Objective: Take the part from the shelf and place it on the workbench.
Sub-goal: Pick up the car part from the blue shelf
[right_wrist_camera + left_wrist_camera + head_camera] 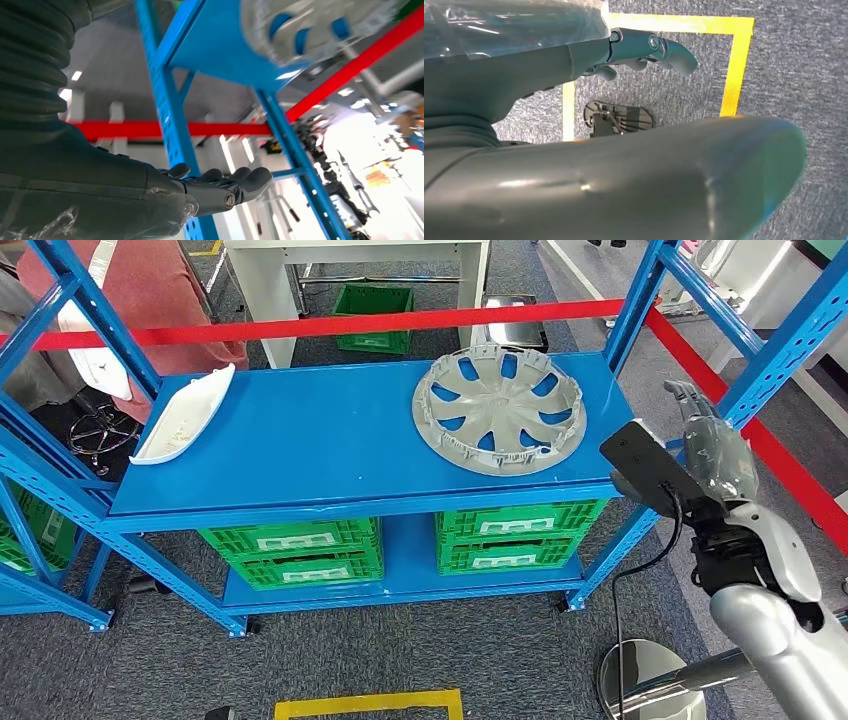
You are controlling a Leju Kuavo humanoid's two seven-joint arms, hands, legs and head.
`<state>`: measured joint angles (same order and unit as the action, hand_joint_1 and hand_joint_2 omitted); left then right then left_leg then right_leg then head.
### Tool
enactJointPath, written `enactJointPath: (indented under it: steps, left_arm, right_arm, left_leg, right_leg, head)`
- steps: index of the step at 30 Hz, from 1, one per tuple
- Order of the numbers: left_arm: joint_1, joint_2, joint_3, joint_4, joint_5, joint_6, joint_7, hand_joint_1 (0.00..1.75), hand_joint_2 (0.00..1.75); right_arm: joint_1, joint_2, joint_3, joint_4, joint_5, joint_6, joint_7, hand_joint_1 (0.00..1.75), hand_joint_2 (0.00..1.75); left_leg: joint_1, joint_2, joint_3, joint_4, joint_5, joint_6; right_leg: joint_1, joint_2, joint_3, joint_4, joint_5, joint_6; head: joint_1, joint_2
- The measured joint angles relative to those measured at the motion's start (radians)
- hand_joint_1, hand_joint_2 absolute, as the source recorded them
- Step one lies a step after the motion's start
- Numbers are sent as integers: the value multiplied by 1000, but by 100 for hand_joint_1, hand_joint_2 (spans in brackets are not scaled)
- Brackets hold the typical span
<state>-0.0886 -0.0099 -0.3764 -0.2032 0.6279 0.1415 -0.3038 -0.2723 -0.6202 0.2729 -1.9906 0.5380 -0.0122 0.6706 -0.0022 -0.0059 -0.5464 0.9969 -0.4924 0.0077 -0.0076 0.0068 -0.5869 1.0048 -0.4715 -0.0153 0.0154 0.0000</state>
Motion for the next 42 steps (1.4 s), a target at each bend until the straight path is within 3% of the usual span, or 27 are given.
enactJointPath:
  steps: [3,7,13,17,25,34,42]
  left_arm:
    - [-6,4,-16,-4,1,5,8,0,0]
    - [-12,10,-33,-6,7,8,15,0,0]
    - [-18,15,-56,-11,19,4,18,0,0]
    - [-22,18,-70,-14,22,2,17,0,0]
    - [-23,23,-86,-14,25,0,17,0,0]
    - [-35,28,-107,-16,37,-1,22,0,0]
    - [-38,33,-124,-20,43,-1,26,0,0]
  right_arm:
    - [-34,-7,-50,27,39,107,0,0,175]
    - [-86,-15,-95,52,25,178,0,0,175]
    - [-200,-15,-29,88,-117,243,0,0,175]
    - [-264,-14,75,125,-157,235,0,0,175]
    - [-306,-14,171,159,-182,222,0,0,175]
    - [-417,-4,418,239,-314,83,-2,0,175]
    - [-435,7,579,316,-347,44,-9,0,175]
  left_leg:
    - [0,0,0,0,0,0]
    - [0,0,0,0,0,0]
    - [0,0,0,0,0,0]
    - [0,-2,-1,0,1,1]
    - [0,-4,-2,0,1,1]
    - [0,-4,-2,0,2,2]
    - [0,-5,-2,0,2,2]
  right_leg:
    - [0,0,0,0,0,0]
    - [0,0,0,0,0,0]
    - [0,0,0,0,0,0]
    - [0,-2,0,0,0,0]
    - [0,-3,0,0,0,0]
    - [0,-4,1,0,0,0]
    - [0,-4,1,-1,0,0]
  head:
    - [0,0]
    - [0,0]
    - [0,0]
    - [0,0]
    - [0,0]
    - [0,0]
    - [0,0]
